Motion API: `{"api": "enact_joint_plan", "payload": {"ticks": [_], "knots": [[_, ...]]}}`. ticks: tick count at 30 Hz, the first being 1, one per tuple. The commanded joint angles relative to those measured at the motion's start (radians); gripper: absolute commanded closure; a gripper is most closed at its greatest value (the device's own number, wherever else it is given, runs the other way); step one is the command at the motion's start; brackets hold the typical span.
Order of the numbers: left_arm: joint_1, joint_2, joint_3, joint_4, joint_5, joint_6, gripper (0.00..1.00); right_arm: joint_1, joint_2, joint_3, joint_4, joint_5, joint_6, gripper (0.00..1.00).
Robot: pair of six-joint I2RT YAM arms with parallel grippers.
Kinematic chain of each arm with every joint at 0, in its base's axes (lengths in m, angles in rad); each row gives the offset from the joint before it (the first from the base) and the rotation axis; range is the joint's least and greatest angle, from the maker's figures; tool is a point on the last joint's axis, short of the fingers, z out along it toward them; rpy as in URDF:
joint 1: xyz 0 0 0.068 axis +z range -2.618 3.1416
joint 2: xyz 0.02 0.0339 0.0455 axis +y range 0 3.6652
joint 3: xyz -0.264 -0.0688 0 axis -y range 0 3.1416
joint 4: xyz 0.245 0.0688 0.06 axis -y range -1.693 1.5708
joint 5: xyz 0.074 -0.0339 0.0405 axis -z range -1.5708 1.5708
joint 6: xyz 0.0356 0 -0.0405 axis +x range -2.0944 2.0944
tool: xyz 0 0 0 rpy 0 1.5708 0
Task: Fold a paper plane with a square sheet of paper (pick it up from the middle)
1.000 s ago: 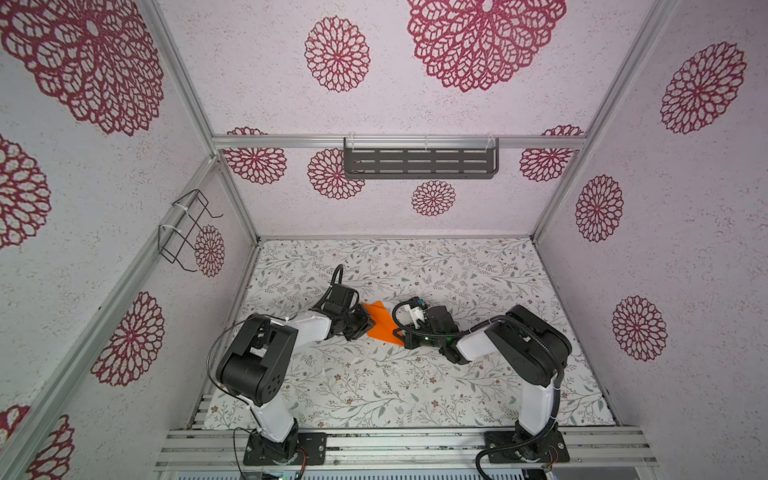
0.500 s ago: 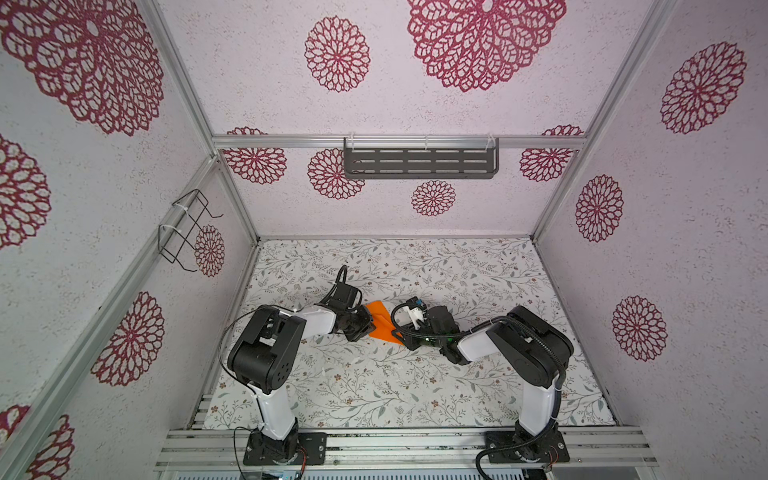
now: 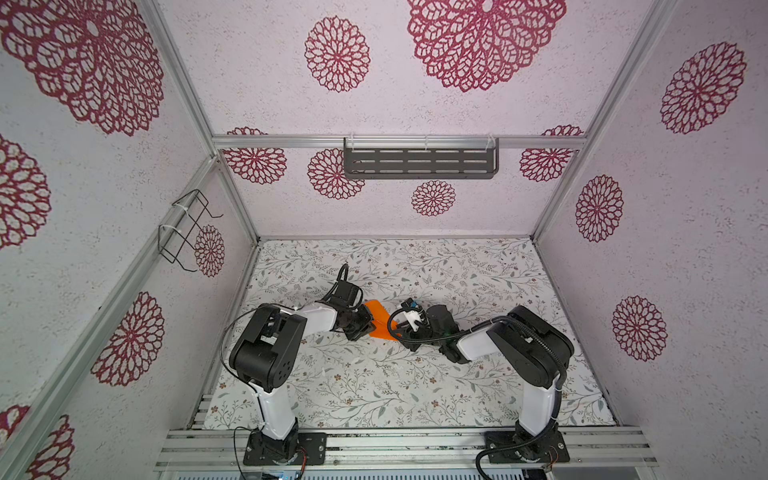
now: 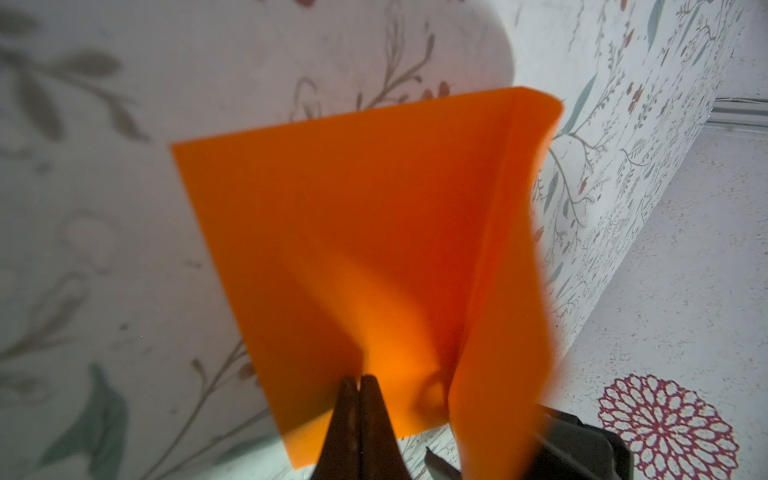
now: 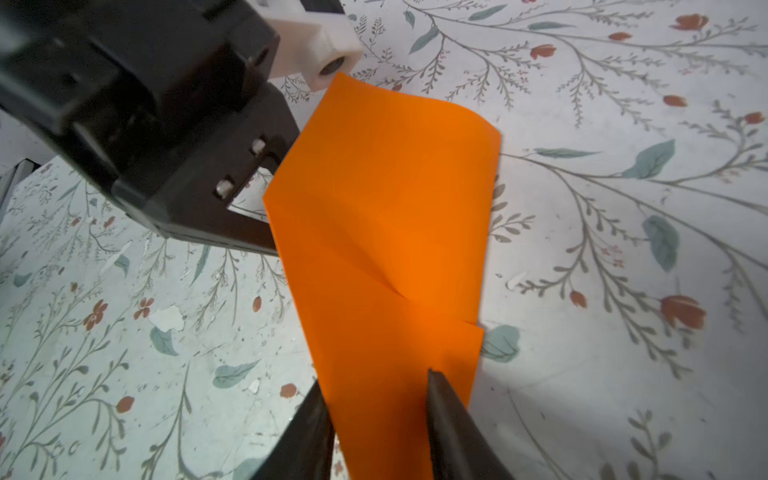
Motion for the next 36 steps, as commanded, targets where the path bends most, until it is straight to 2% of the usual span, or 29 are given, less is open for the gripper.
{"api": "enact_joint_plan", "payload": {"ticks": [1, 14, 24, 28, 36], "knots": [[-0.003, 0.033, 0.006, -0.040, -0.012, 0.008, 0.95, 0.016, -0.033, 0.018, 0.017, 0.037, -0.085, 0.61], [-0.004, 0.036, 0.007, -0.046, -0.011, 0.011, 0.96, 0.050, -0.027, 0.023, 0.054, 0.083, -0.146, 0.62], [-0.003, 0.036, 0.008, -0.047, -0.008, 0.014, 0.96, 0.051, -0.003, 0.032, 0.034, 0.093, -0.148, 0.76], [-0.003, 0.031, 0.006, -0.048, -0.009, 0.014, 0.96, 0.051, 0.005, 0.039, 0.023, 0.086, -0.141, 0.85], [0.002, -0.032, 0.000, -0.022, -0.011, 0.019, 0.92, 0.033, 0.025, 0.046, 0.056, 0.007, -0.011, 0.94]]}}
